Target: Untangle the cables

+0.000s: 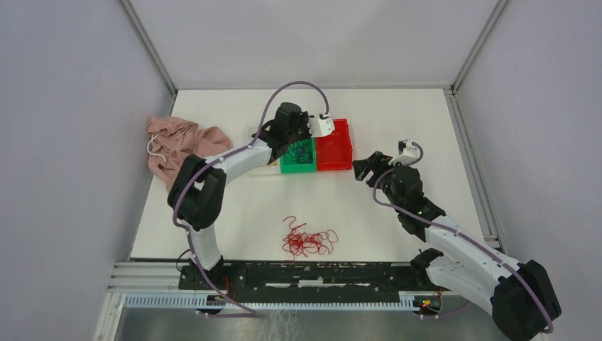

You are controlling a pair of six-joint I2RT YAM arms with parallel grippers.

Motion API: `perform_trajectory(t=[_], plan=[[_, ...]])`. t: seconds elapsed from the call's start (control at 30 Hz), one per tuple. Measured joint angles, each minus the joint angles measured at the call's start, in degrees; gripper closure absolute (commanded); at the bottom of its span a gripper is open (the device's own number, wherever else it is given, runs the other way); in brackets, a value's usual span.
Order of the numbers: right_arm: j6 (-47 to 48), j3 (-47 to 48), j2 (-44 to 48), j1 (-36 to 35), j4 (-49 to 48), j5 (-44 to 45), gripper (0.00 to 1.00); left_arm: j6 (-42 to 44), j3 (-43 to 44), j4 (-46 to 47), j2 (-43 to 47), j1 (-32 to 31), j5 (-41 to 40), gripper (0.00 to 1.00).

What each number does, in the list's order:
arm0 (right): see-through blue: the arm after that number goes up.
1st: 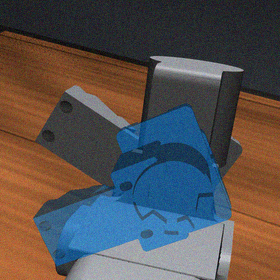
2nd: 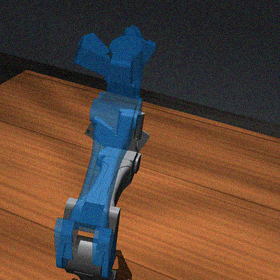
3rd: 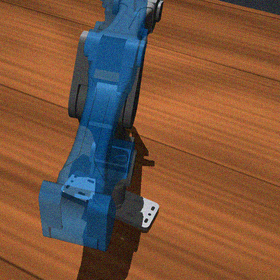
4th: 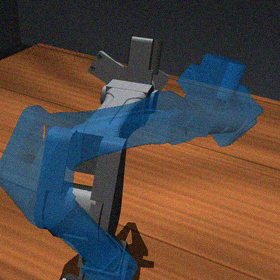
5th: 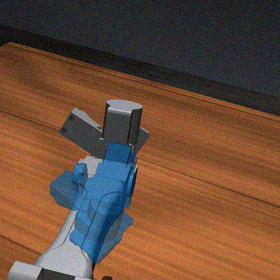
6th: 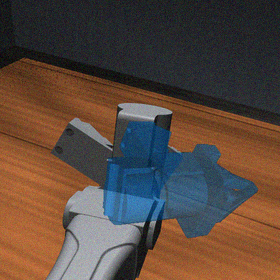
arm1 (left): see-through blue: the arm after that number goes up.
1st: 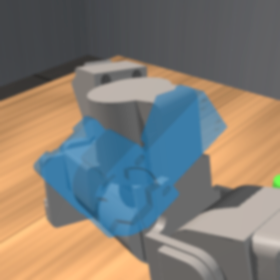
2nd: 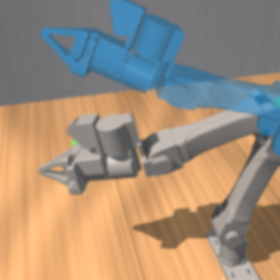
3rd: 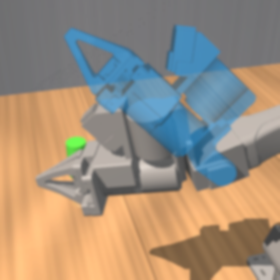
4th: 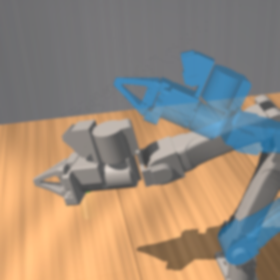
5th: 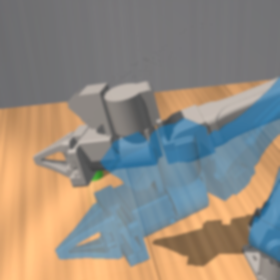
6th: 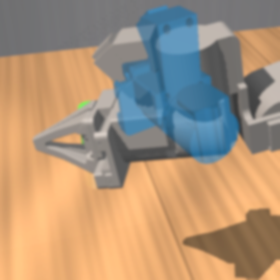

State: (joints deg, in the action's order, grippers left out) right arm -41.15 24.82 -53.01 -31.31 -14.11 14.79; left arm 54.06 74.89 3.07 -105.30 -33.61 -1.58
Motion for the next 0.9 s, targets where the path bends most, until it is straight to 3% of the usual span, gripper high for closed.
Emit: perform_trajectory(t=[0.13,0.23,0.43,0.53,0.63,0.9], plan=[[-0.59,-0.22,0.37,0.92,0.57,-0.81,0.23,-0.79,0.17,-2.16,-2.12,0.0,-0.07,0.94],[-1.07,-0.22,0.68,1.81,1.07,-1.62,0.23,-2.67,1.38,-5.31,-3.91,-0.02,0.0,0.84],[-1.46,-0.11,0.42,2.95,2.21,-3.91,0.23,-5.64,5.18,-12.76,-5.77,0.13,0.39,0.38],[-1.44,0.92,-0.42,3.32,3.65,-5.84,0.23,-6.4,9.03,-18.71,-5.86,0.7,2.23,0.24],[-1.03,3.15,-1.22,3.48,6.19,-8.04,0.22,-6.67,14.67,-25.03,-6.12,1.75,5.05,0.17],[0.33,8.87,-2.84,3.74,11.54,-13.42,0.22,-4.61,20.15,-38.38,-6.1,5.18,10.16,0.16]])
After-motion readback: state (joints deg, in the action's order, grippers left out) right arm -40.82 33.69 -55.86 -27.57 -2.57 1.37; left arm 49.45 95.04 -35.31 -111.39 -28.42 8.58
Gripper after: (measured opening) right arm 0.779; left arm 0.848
